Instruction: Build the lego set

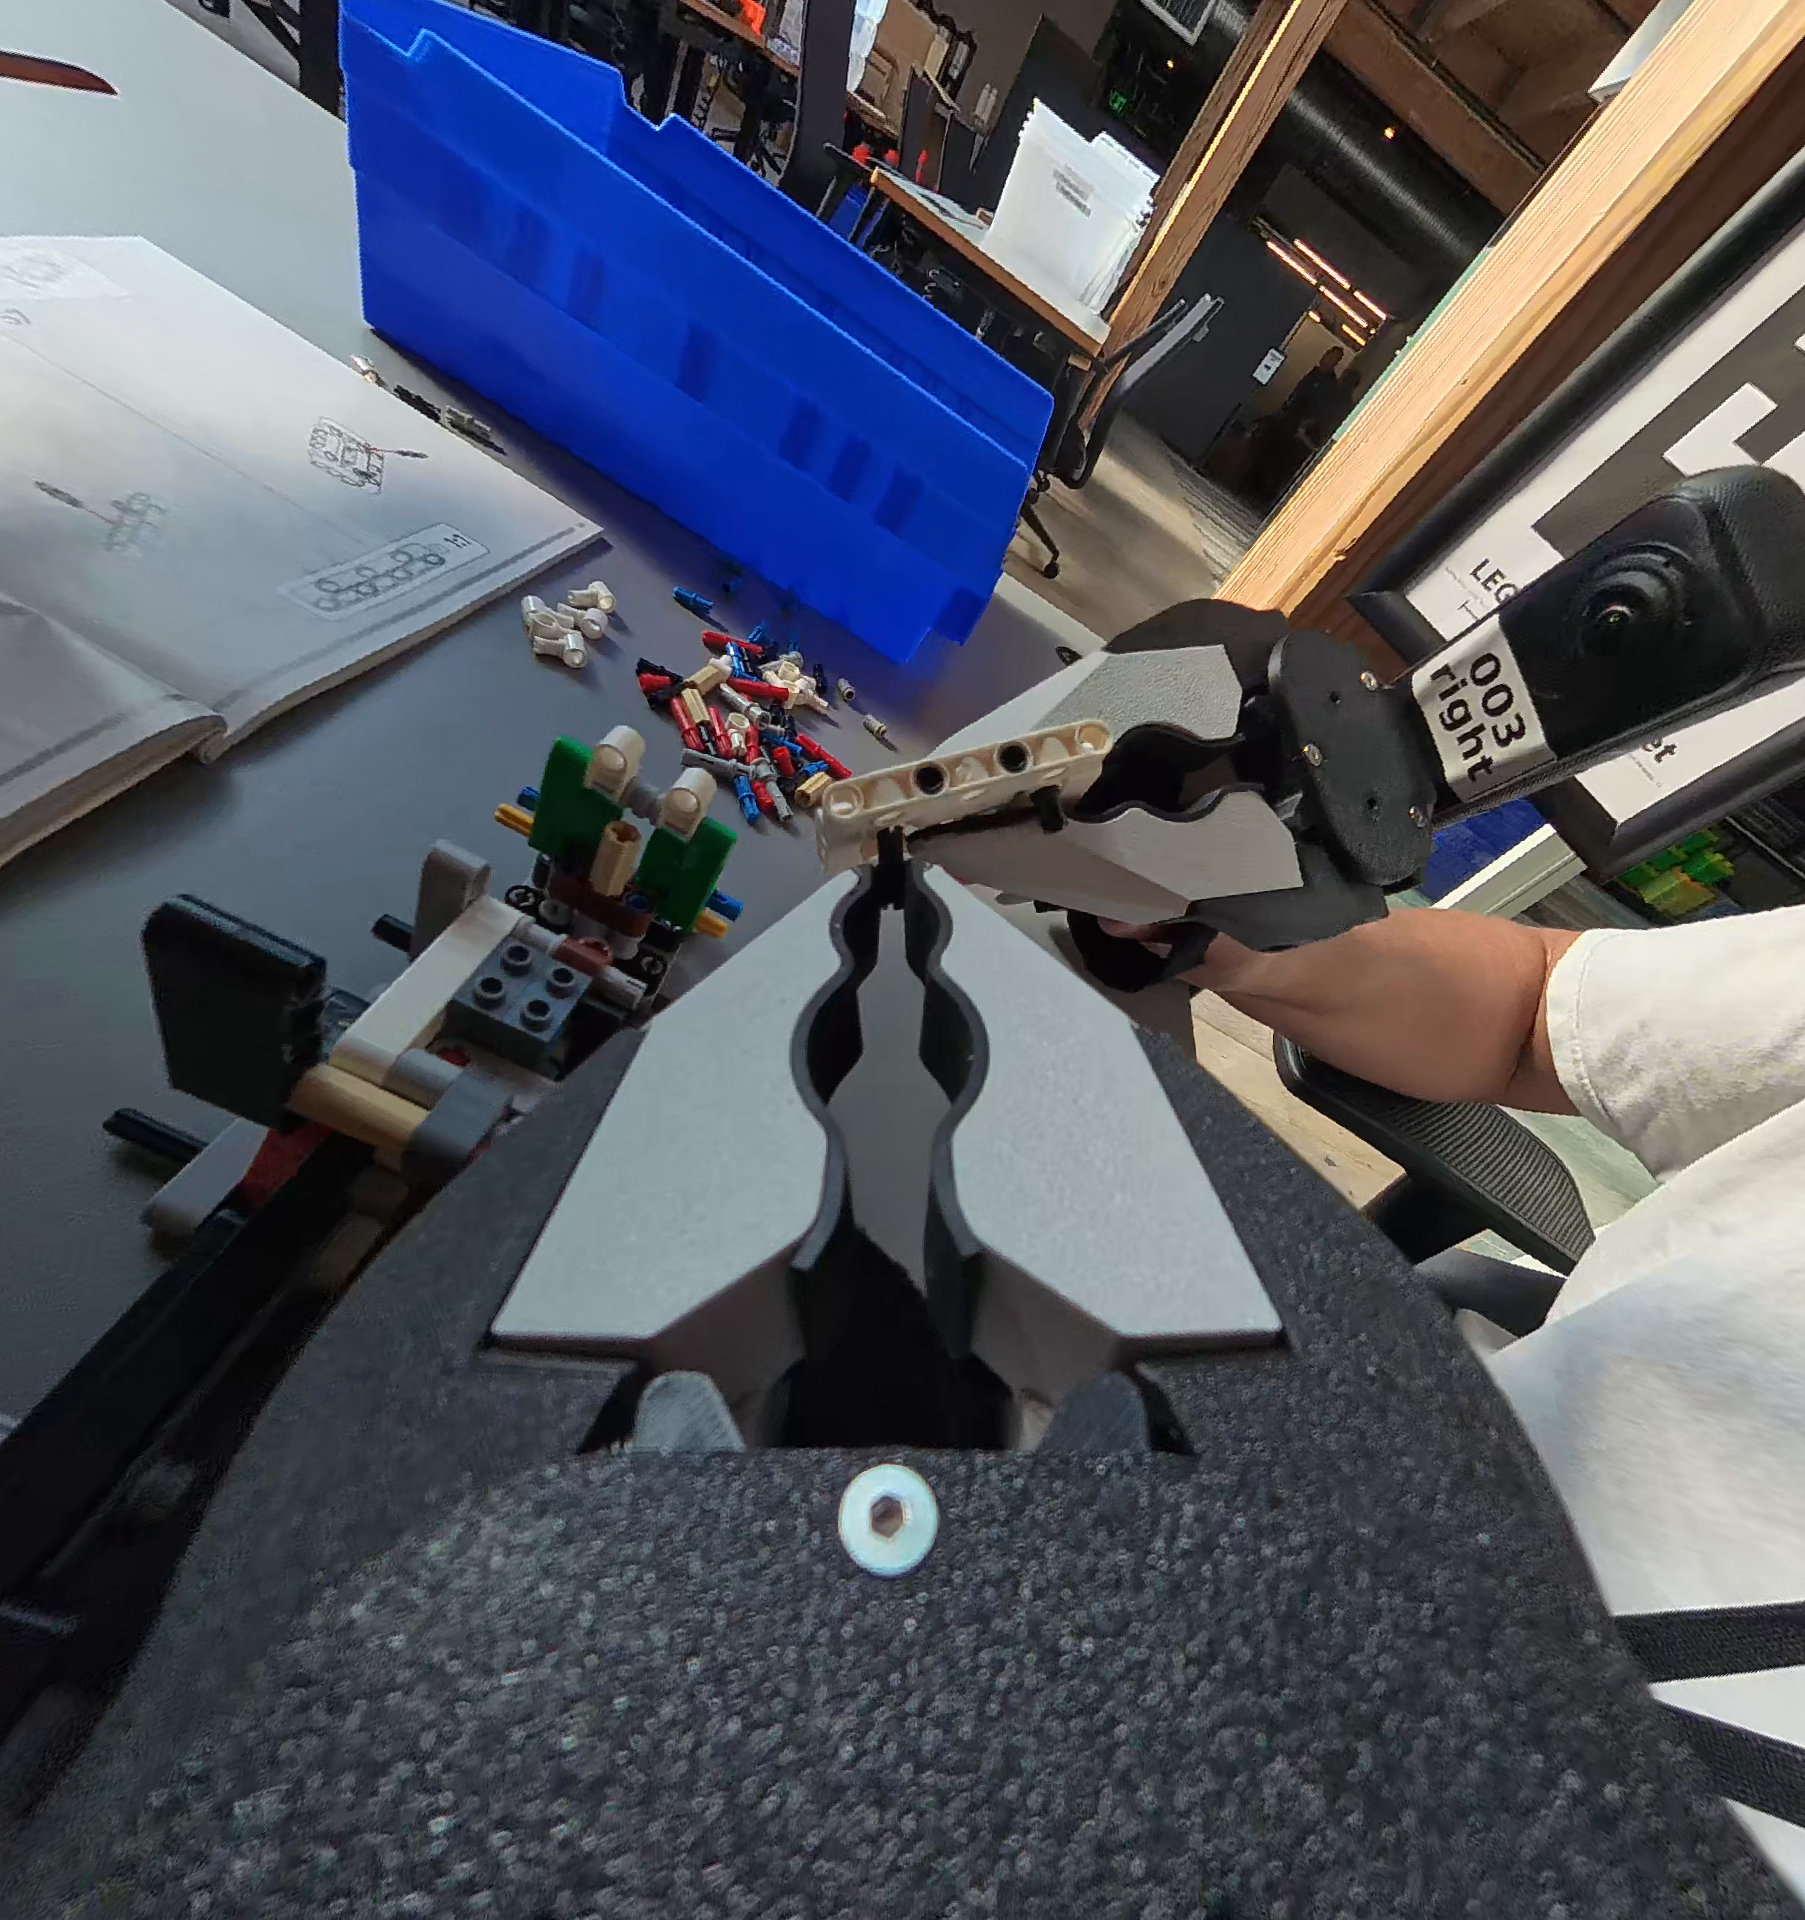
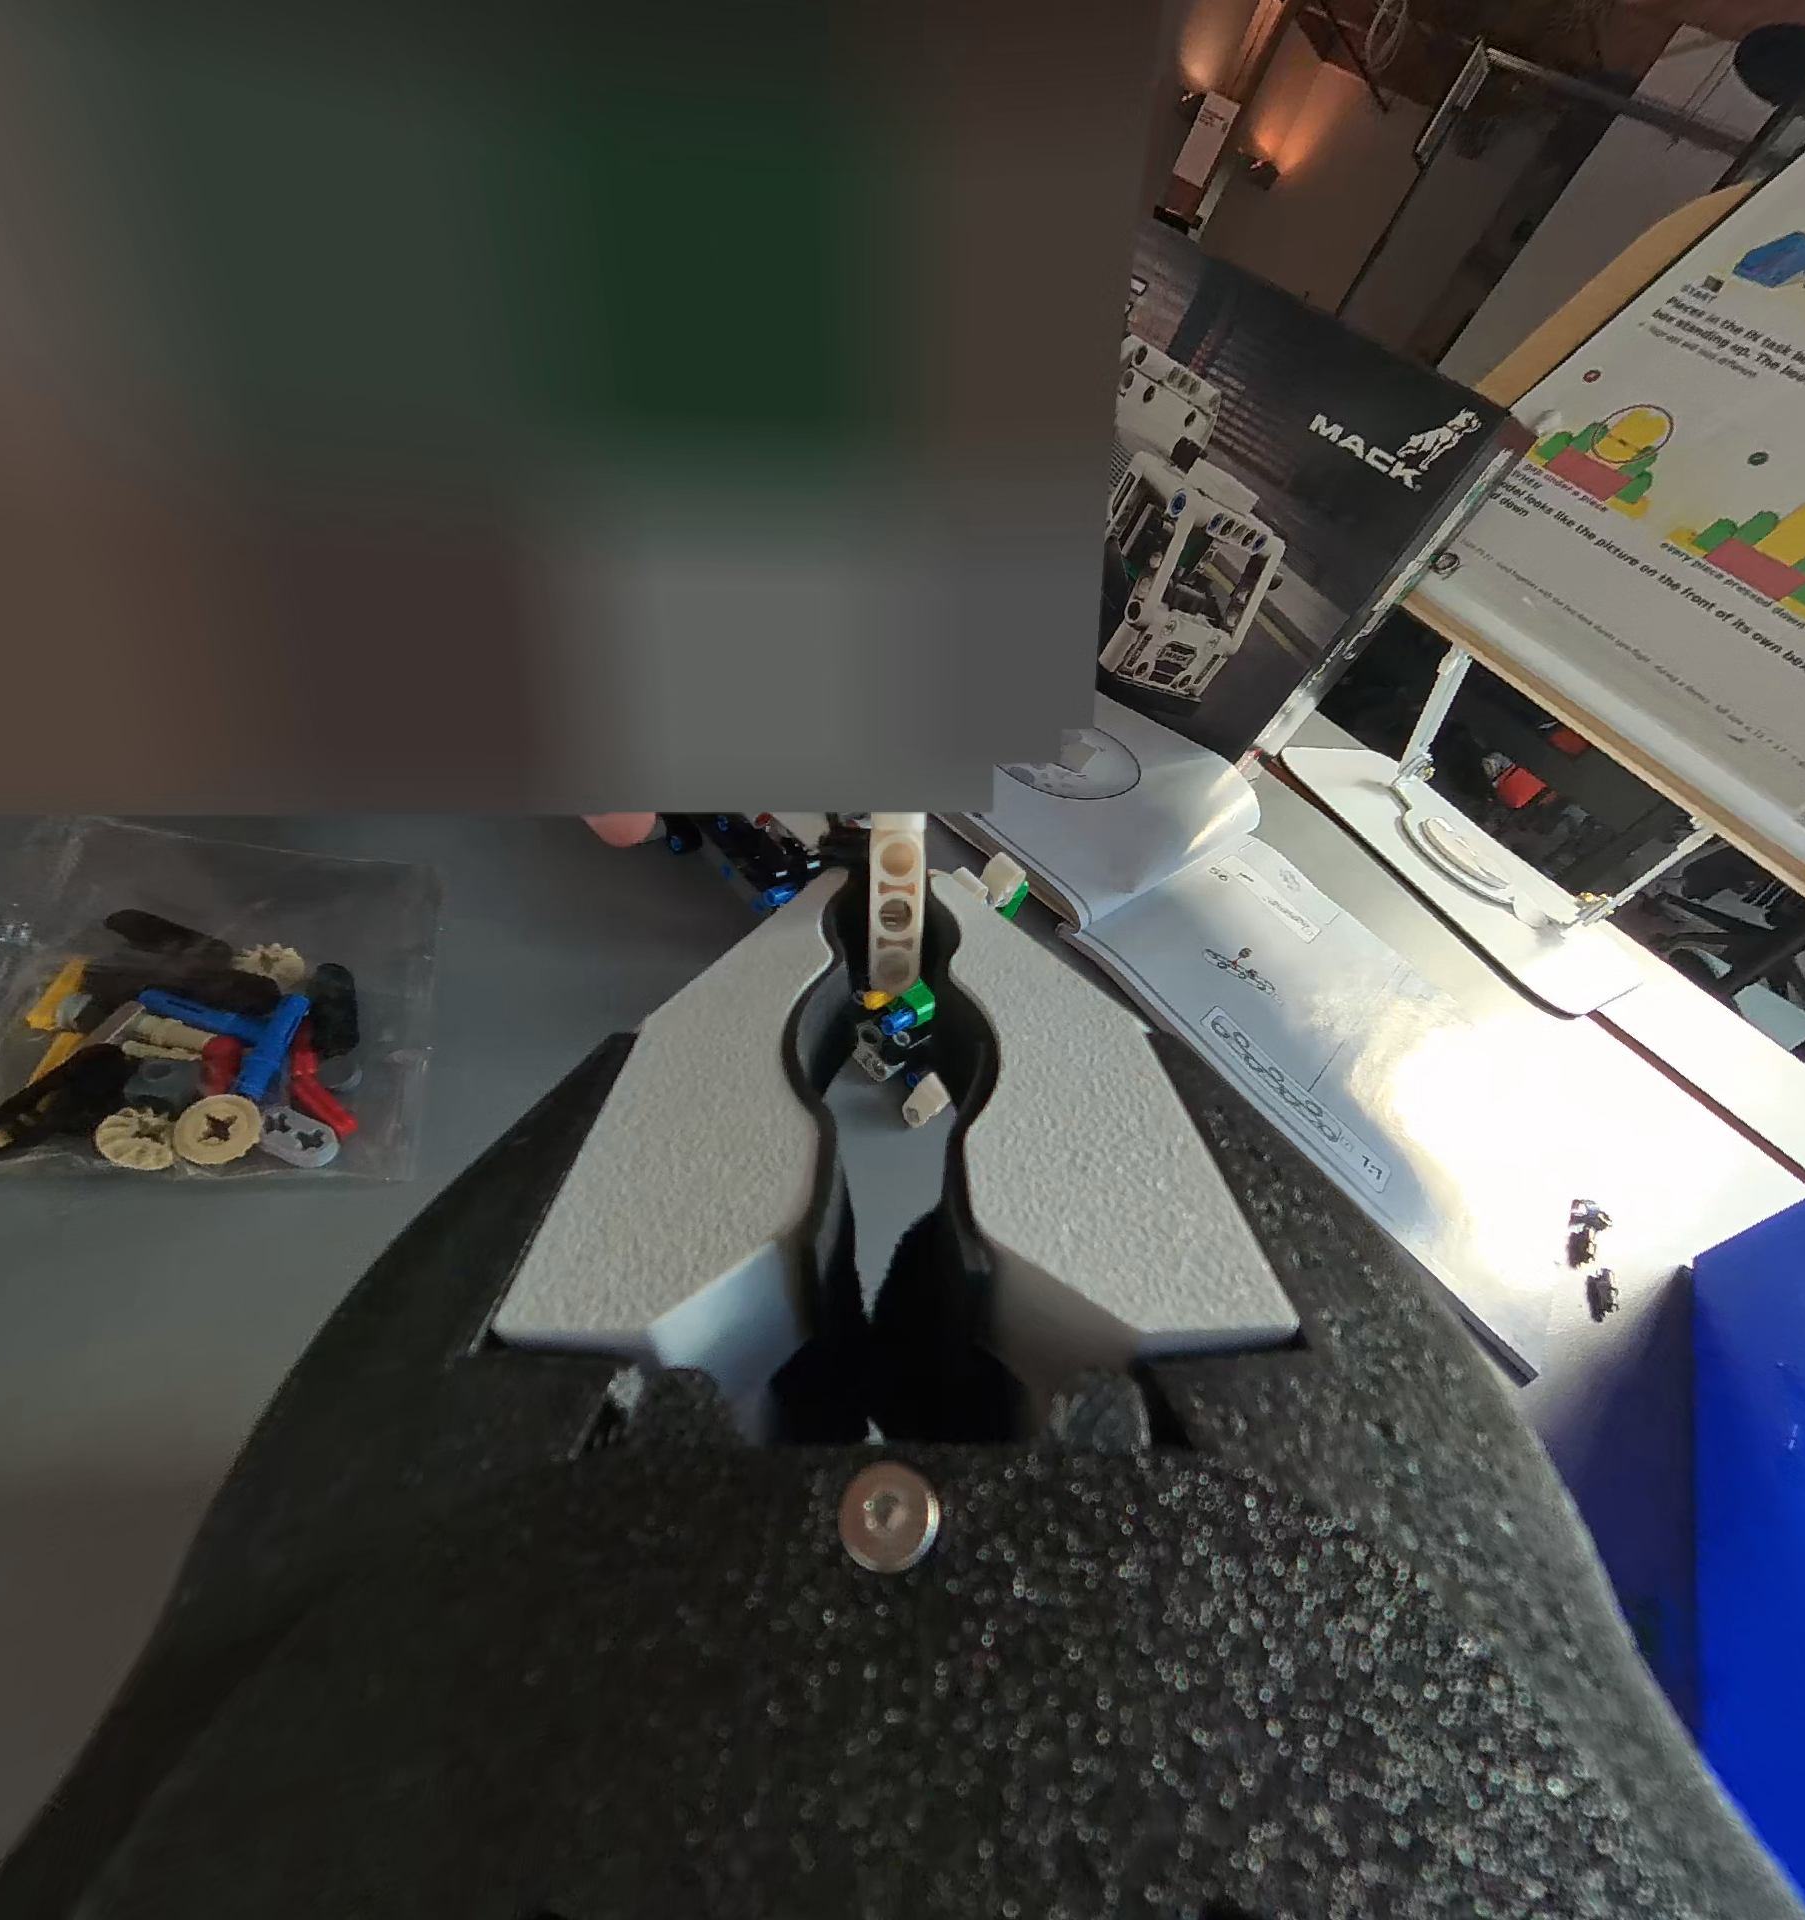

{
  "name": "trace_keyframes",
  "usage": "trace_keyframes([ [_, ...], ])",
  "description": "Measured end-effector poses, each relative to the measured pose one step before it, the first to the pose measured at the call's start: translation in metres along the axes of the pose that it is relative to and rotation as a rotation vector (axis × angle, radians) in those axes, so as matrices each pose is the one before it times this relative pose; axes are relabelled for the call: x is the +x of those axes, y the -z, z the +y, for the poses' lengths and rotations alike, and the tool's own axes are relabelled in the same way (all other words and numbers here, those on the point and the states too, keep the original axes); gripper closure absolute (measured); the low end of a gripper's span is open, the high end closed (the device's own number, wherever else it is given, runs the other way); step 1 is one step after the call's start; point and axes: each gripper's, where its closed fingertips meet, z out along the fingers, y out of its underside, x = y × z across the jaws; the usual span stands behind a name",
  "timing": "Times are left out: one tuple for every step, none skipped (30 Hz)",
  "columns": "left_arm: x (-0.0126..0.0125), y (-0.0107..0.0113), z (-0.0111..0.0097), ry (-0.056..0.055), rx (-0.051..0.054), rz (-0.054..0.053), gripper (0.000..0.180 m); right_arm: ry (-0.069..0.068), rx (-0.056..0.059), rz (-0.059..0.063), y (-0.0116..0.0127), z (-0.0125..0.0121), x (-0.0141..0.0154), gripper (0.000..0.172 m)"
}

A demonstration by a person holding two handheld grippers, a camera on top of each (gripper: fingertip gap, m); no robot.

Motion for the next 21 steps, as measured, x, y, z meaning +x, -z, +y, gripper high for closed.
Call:
trace_keyframes([
  [0.00043,0.00006,-0.0007,0.0206,0.0078,0.0074,0.178,0.0132,0.0037,0.0091,0.0005,-0.00056,0.00068,0.166],
  [0.00086,-0.00006,-0.00102,0.0195,0.0099,0.0093,0.178,0.0189,0.0049,0.0132,0.00067,-0.00079,0.0012,0.166],
  [0.00085,-0.00005,-0.00109,0.0167,0.0113,0.009,0.179,0.0223,0.0059,0.0152,0.00064,-0.00074,0.00129,0.166],
  [0.00051,-0.00012,-0.00095,0.0176,0.0106,0.0089,0.178,0.0147,0.0042,0.0126,0.00031,-0.00016,0.00162,0.167],
  [0.00032,-0.00022,-0.00084,0.0155,0.0097,0.0094,0.178,0.0063,0.0005,0.0082,0.00059,0.00031,0.0019,0.166],
  [0.00035,-0.00035,-0.00097,0.0087,0.0073,0.0081,0.179,0.0086,0.0066,0.0067,0.00076,-0.00004,0.00221,0.166],
  [-0.00017,-0.00027,-0.00052,-0.002,0.0017,0.0011,0.179,0.013,0.0035,0.0043,0.00002,0.0008,0.00217,0.166],
  [-0.00061,-0.00006,-0.00077,-0.005,0.002,-0.0043,0.178,0.0078,-0.0002,0.0029,0.00054,0.00116,0.00269,0.166],
  [0.00041,0.00003,-0.00034,-0.0053,0.0015,0.0007,0.178,-0.0059,0.0029,0.0,0.00034,0.00017,0.00198,0.167],
  [0.00039,0.00021,-0.00043,-0.006,0.0012,-0.0013,0.178,-0.012,0.0036,-0.0049,0.00066,0.00039,0.00158,0.167],
  [-0.00026,0.00008,0.00006,-0.0102,-0.0022,-0.0085,0.178,-0.0097,-0.0007,-0.0054,0.00003,0.00136,0.00164,0.166],
  [-0.00004,-0.00036,0.00094,-0.0102,-0.0066,-0.0063,0.178,-0.0021,-0.0002,-0.002,0.00028,0.00141,0.00176,0.166],
  [0.00002,0.00018,0.00001,0.0014,-0.0021,0.0,0.179,0.0032,0.0002,-0.0004,0.00056,0.0012,0.00152,0.166],
  [0.00001,0.0001,0.00004,0.0116,-0.001,0.0048,0.178,0.0113,0.0004,0.0049,0.00043,0.00091,0.00172,0.166],
  [-0.0004,-0.00017,0.00065,0.0161,-0.0039,0.0053,0.178,0.0181,-0.0034,0.0062,0.00027,0.0018,0.00165,0.166],
  [-0.0002,0.00019,0.00024,0.0186,-0.0003,0.0091,0.178,0.0119,-0.0002,0.0024,0.00033,0.0015,0.00147,0.166],
  [0.00042,0.00024,0.00003,0.0233,0.0011,0.0157,0.178,0.0063,0.0022,0.0007,0.00019,0.001,0.00172,0.166],
  [0.00084,0.00029,-0.00029,0.0289,0.0009,0.0219,0.178,0.0123,0.0036,0.0055,0.00122,0.00021,0.00169,0.166],
  [0.00076,0.00049,-0.00038,0.0275,0.0017,0.0197,0.179,0.0271,0.0026,0.0123,0.00125,0.00028,0.00147,0.166],
  [-0.00008,0.0004,0.00051,0.0208,-0.0023,0.013,0.179,0.0172,-0.0011,0.0053,0.00035,0.00133,0.00058,0.166],
  [0.00008,0.00039,0.0004,0.0201,-0.0021,0.0135,0.179,-0.0051,0.0001,-0.0068,0.00058,0.00126,0.00033,0.167],
])
